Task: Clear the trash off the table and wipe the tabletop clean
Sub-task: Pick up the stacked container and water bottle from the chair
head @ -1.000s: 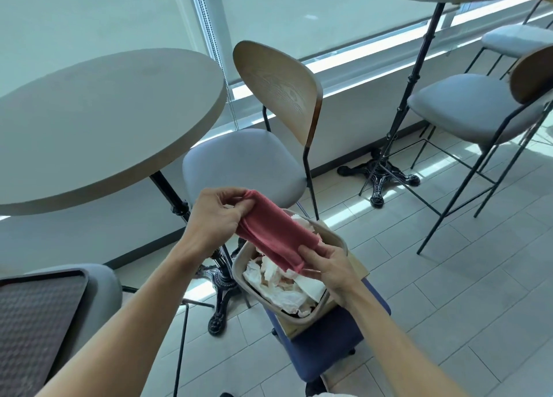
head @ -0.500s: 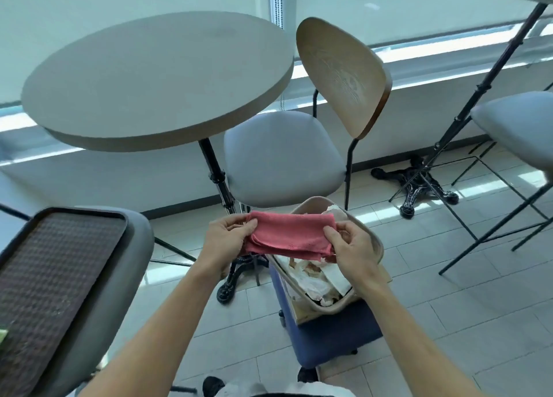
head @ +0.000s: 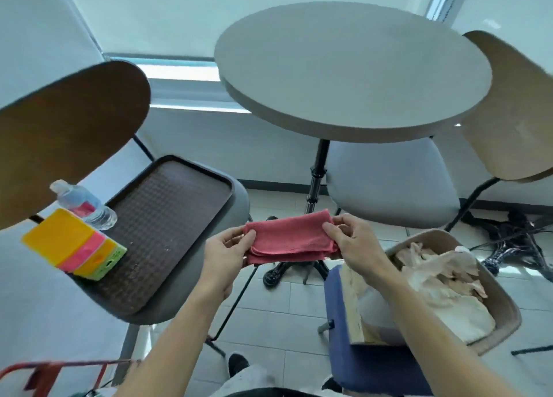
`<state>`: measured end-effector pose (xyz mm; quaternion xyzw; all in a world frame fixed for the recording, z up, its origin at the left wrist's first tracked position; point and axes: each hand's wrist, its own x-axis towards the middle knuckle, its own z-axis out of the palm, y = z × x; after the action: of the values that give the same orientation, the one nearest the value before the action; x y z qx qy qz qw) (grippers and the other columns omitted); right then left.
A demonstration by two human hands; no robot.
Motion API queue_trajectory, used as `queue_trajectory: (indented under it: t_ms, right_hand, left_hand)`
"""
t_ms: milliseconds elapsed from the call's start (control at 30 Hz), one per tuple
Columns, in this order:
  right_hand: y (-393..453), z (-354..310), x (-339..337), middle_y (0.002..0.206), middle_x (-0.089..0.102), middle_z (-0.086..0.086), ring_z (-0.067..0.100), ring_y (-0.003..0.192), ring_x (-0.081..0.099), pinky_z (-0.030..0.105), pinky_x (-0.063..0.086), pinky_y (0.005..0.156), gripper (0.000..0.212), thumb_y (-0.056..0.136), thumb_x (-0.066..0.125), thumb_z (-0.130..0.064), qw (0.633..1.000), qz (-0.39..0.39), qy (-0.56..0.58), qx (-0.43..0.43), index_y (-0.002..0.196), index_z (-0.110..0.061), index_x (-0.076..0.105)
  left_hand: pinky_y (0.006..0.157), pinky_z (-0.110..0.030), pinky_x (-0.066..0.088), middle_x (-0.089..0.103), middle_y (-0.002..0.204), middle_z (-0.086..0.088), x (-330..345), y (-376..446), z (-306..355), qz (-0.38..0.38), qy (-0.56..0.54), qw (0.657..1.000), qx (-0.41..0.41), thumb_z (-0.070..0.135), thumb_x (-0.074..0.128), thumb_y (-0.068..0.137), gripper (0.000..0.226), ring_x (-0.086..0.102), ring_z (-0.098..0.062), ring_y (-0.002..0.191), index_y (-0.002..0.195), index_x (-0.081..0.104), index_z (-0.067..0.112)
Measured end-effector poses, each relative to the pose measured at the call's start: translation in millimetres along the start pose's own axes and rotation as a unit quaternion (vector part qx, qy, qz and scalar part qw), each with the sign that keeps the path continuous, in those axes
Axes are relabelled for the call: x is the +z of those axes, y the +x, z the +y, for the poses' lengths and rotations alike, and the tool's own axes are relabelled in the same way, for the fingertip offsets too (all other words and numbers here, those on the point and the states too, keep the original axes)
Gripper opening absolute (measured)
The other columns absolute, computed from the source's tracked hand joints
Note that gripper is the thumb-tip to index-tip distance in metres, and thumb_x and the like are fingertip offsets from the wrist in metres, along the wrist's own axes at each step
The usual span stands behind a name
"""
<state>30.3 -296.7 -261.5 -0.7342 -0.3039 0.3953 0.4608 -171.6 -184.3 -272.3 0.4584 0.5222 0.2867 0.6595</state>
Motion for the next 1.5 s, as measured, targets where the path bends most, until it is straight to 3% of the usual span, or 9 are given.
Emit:
queue_trajectory:
  t_ms: [100,167,300,467,600,1000,1267,1400,1500]
  right_hand:
    - [24,-13,53,0.083,0.068,0.013,0.019,0.065,0.065,0.031,0.057,0.060,0.013,0.099,0.058,-0.025,0.997,-0.058,-0.045,-0.010,0.101,-0.013,0.064]
    - [39,-22,93,0.079,0.067,0.011,0.012,0.059,0.060,0.021,0.049,0.054,0.013,0.099,0.058,-0.025,0.992,-0.089,-0.086,-0.026,0.098,-0.013,0.065]
    - [68,-31,168,0.078,0.067,0.011,0.016,0.063,0.060,0.038,0.053,0.064,0.011,0.097,0.060,-0.024,0.979,-0.140,-0.141,-0.054,0.091,-0.018,0.065]
    - [94,-34,247,0.067,0.061,-0.004,0.012,0.060,0.056,0.034,0.049,0.065,0.013,0.095,0.061,-0.026,0.956,-0.197,-0.199,-0.090,0.083,-0.021,0.063]
    - [104,-31,291,0.072,0.063,0.003,0.014,0.057,0.057,0.034,0.051,0.063,0.015,0.098,0.057,-0.023,0.935,-0.227,-0.256,-0.093,0.083,-0.021,0.061]
    - [132,-12,340,0.087,0.064,0.005,0.026,0.090,0.060,0.031,0.042,0.076,0.017,0.100,0.050,-0.020,0.889,-0.274,-0.357,-0.082,0.106,-0.014,0.065]
    - [147,-25,346,0.105,0.070,0.010,0.036,0.103,0.063,0.038,0.050,0.086,0.020,0.095,0.053,-0.031,0.840,-0.275,-0.458,-0.092,0.104,-0.019,0.067]
    - [147,-51,365,0.103,0.068,0.002,0.025,0.103,0.062,0.035,0.047,0.088,0.033,0.094,0.057,-0.043,0.877,-0.295,-0.367,-0.099,0.108,-0.015,0.068]
    - [144,-71,387,0.099,0.064,-0.004,0.016,0.098,0.060,0.031,0.043,0.083,0.040,0.096,0.053,-0.050,0.897,-0.359,-0.254,-0.054,0.109,-0.016,0.067]
  left_hand:
    - [0.079,-0.052,0.059,0.072,0.083,-0.015,-54,7,-10,0.058,-0.020,0.998,-0.020,0.004,0.066,0.090,0.011,0.070,-0.029,0.077,0.100,0.070,0.003]
    - [0.078,-0.052,0.059,0.073,0.086,-0.014,-88,11,-16,0.102,-0.030,0.994,-0.028,0.004,0.067,0.089,0.008,0.070,-0.028,0.080,0.095,0.071,0.008]
    - [0.073,-0.033,0.061,0.073,0.089,-0.002,-148,17,-28,0.189,0.001,0.982,-0.017,0.009,0.070,0.087,0.014,0.070,-0.016,0.085,0.100,0.070,0.014]
    - [0.085,-0.045,0.058,0.073,0.095,0.002,-207,24,-51,0.262,0.022,0.964,-0.045,0.016,0.073,0.086,0.025,0.069,-0.018,0.092,0.110,0.070,0.010]
    - [0.080,-0.048,0.060,0.074,0.091,0.000,-231,31,-67,0.287,0.040,0.955,-0.066,0.018,0.073,0.085,0.017,0.071,-0.021,0.088,0.102,0.072,0.017]
    - [0.076,-0.024,0.042,0.070,0.097,-0.002,-241,51,-77,0.344,0.173,0.913,-0.132,0.021,0.069,0.088,0.023,0.058,-0.013,0.084,0.109,0.071,0.011]
    - [0.084,-0.030,0.051,0.073,0.101,-0.001,-243,59,-72,0.402,0.162,0.877,-0.205,0.025,0.075,0.081,0.019,0.065,-0.023,0.096,0.097,0.074,0.017]
    - [0.079,-0.029,0.047,0.067,0.093,0.001,-256,60,-54,0.463,0.069,0.870,-0.154,0.032,0.062,0.091,0.013,0.061,-0.019,0.090,0.094,0.066,0.019]
    - [0.093,-0.044,0.052,0.068,0.107,-0.004,-270,68,-46,0.495,-0.022,0.859,-0.128,0.046,0.053,0.091,0.024,0.063,-0.025,0.100,0.097,0.063,0.024]
